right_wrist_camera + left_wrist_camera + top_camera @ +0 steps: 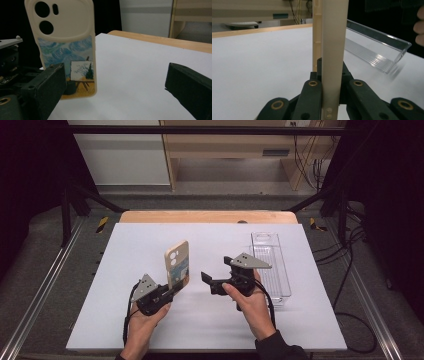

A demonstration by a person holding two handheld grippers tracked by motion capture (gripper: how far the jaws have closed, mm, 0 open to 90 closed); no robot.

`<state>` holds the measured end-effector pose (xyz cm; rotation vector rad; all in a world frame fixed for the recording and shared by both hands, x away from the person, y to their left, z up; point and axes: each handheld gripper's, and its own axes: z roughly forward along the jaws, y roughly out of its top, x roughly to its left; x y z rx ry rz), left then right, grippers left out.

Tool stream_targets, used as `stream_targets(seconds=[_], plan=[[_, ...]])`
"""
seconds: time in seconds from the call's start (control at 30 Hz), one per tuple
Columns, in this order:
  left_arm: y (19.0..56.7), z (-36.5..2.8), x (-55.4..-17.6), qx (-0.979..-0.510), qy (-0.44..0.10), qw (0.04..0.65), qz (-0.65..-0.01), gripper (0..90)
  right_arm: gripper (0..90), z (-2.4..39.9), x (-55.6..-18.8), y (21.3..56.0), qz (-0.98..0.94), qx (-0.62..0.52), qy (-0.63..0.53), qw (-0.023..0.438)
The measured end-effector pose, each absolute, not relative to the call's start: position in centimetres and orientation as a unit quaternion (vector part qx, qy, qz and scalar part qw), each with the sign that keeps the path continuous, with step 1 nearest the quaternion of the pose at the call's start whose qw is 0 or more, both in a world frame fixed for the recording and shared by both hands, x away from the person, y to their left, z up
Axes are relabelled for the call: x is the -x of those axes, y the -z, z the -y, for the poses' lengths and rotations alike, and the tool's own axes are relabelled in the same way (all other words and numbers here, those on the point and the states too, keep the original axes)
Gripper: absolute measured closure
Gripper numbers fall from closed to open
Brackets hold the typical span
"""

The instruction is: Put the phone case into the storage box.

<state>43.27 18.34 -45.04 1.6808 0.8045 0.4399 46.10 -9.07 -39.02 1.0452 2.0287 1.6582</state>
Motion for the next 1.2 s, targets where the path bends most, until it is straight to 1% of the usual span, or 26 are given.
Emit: stream_targets(seconds=[0.23, 0.47, 1.2], plan=[[44.8, -18.2, -42.9, -0.714, -0.179, 0.584, -0.343, 84.7, 3.4, 8.8, -45.4, 38.4, -0.709, -0.355, -0.586, 0.167], [44.8, -17.6, -42.7, -0.714, -0.156, 0.591, -0.342, 84.7, 2.8, 8.6, -45.0, 38.1, -0.705, -0.354, -0.591, 0.168], [44.8, -17.2, -42.5, -0.712, -0.135, 0.599, -0.34, 84.7, 2.7, 6.5, -44.2, 37.5, -0.696, -0.339, -0.611, 0.165]])
